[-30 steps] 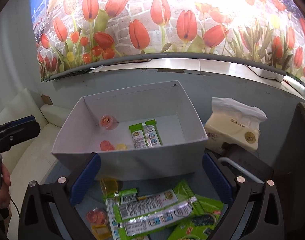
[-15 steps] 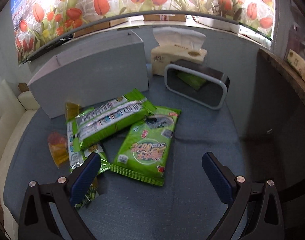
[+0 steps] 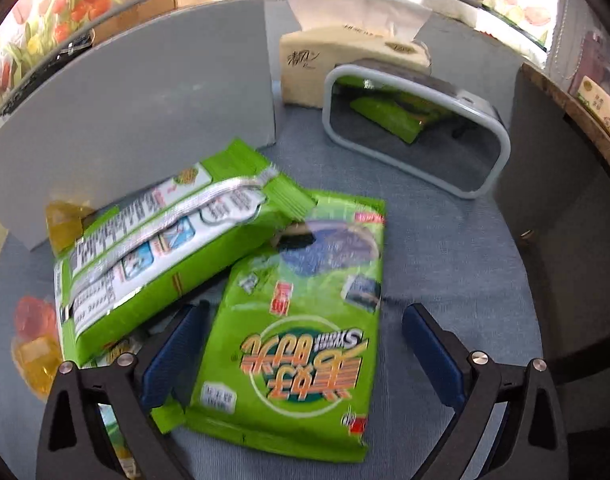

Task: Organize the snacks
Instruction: 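Return both tools to the snack pile, then grasp a green seaweed packet with the right tool while the left tool grasps a pea snack packet, then carry both packets into the white box and release them, then grasp a green stick-snack packet with the right tool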

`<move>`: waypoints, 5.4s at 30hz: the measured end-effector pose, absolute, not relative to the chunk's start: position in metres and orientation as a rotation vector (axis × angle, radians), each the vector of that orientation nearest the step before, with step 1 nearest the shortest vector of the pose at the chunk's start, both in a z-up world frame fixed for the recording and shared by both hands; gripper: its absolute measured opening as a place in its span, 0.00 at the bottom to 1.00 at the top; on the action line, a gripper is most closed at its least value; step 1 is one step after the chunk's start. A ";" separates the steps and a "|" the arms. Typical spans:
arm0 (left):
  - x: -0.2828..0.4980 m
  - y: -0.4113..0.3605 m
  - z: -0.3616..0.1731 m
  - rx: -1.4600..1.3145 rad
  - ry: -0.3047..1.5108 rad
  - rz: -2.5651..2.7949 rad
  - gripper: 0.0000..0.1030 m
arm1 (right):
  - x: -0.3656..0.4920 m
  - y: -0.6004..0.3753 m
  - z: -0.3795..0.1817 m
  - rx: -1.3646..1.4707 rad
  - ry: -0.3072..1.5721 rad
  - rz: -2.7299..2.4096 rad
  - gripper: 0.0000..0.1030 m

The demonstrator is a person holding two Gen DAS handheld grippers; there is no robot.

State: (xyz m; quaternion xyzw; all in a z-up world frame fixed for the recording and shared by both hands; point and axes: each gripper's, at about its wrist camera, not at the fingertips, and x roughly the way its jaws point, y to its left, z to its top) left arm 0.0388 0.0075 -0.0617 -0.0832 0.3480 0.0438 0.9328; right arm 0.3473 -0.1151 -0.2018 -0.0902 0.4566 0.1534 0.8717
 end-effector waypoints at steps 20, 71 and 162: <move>0.106 -0.017 -0.103 -0.130 0.781 0.007 1.00 | 0.295 -0.182 -0.173 -0.117 0.932 0.337 0.66; 0.126 0.040 -0.039 -0.286 0.681 0.108 0.45 | 0.206 -0.158 -0.085 -0.086 0.733 0.678 0.66; 0.075 0.082 -0.072 -0.200 0.687 0.097 1.00 | 0.350 -0.087 -0.176 0.371 1.016 0.486 0.33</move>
